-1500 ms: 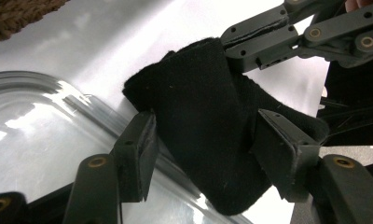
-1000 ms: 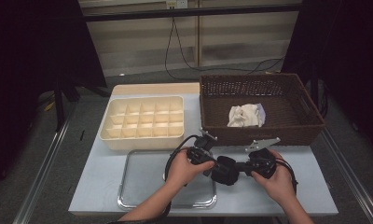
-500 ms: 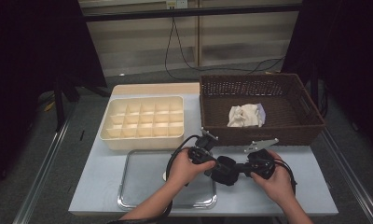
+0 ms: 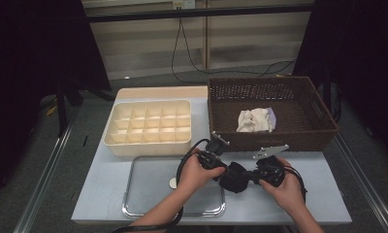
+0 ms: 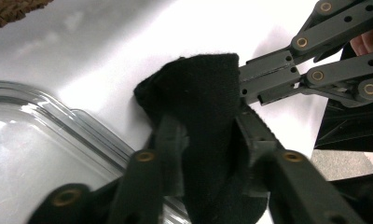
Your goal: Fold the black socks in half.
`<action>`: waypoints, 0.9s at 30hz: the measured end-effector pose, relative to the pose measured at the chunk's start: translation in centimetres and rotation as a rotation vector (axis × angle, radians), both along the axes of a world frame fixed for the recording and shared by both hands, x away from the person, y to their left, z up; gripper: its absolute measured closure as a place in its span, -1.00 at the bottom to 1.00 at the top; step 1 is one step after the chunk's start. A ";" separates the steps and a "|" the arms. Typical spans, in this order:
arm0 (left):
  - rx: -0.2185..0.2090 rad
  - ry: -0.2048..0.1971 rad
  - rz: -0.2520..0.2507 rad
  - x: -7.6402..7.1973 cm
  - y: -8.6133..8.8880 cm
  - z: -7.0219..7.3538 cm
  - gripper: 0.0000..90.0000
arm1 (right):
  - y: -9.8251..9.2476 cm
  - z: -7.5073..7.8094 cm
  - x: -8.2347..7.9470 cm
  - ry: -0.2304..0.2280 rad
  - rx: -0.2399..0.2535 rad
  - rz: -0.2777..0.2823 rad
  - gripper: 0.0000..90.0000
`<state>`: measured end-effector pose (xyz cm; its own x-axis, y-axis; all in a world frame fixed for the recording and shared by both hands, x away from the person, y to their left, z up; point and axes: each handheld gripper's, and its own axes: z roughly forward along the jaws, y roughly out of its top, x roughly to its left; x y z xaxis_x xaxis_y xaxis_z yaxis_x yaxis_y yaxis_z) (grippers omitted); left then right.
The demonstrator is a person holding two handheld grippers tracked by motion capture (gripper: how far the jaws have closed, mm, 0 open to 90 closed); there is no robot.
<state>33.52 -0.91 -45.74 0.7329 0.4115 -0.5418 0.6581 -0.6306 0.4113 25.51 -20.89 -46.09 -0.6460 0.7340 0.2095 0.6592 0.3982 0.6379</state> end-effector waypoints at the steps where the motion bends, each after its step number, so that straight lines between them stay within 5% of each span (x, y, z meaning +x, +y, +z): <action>1: -0.005 -0.003 0.012 -0.1 -0.1 0.1 0.55 | 0.0 0.0 0.0 -0.003 0.004 0.001 1.00; 7: -0.013 -0.001 -0.004 0.3 0.8 0.7 0.61 | 0.0 0.3 -0.1 -0.020 0.044 0.001 0.93; 12: -0.019 0.015 -0.009 0.8 2.1 1.7 0.60 | 0.1 0.8 -0.1 -0.054 0.048 -0.011 0.47; 19: -0.015 -0.005 -0.013 1.2 3.3 3.4 0.60 | -0.2 0.7 0.1 -0.037 0.066 -0.064 -0.19; 27: -0.002 -0.016 -0.008 1.9 4.8 5.0 0.60 | -0.4 0.7 0.2 -0.038 0.059 -0.078 -0.45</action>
<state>35.40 3.91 -40.73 0.7449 0.4044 -0.5306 0.6462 -0.6350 0.4233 25.70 -21.30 -45.35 -0.5958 0.7696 0.2296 0.6613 0.3079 0.6840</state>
